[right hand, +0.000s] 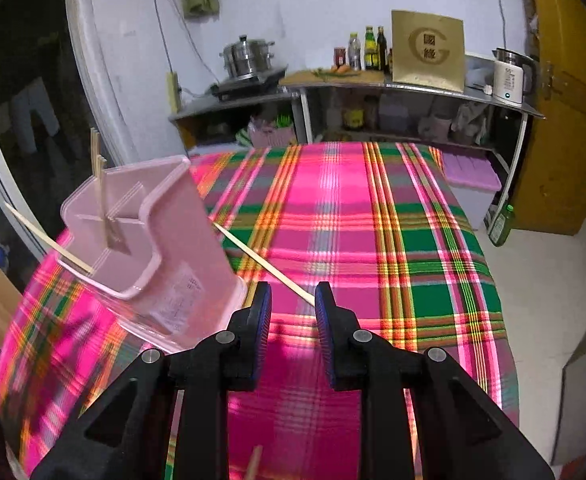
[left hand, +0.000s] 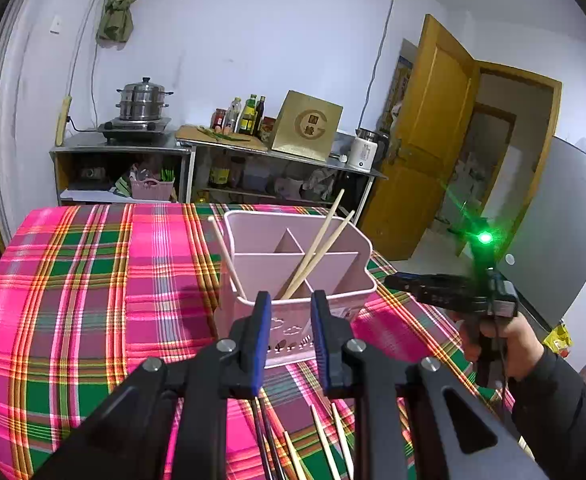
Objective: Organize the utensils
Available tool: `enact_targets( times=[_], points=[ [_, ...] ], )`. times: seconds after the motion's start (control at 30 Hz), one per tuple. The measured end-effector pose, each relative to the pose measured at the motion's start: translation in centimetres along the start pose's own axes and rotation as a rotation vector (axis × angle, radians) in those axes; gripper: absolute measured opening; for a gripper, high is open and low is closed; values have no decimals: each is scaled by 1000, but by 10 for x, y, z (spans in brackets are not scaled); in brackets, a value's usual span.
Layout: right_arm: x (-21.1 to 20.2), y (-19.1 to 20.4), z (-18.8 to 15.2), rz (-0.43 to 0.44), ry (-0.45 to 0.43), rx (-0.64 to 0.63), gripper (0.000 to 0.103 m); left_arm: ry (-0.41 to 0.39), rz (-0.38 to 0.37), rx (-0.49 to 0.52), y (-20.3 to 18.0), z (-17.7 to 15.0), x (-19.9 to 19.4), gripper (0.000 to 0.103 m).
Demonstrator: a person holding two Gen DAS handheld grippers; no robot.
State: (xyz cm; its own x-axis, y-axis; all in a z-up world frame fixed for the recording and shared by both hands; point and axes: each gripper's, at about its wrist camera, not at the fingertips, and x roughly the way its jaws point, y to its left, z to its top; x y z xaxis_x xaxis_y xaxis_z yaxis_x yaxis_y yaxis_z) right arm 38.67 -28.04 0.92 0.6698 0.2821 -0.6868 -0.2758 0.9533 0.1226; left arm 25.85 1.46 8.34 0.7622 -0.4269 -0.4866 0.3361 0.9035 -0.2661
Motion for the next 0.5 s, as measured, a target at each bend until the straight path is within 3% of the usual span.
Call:
enact_targets(
  times=[0.5],
  points=[
    [84, -10, -4, -21, 184, -195, 23, 48, 0, 15, 14, -11, 24, 21]
  ],
)
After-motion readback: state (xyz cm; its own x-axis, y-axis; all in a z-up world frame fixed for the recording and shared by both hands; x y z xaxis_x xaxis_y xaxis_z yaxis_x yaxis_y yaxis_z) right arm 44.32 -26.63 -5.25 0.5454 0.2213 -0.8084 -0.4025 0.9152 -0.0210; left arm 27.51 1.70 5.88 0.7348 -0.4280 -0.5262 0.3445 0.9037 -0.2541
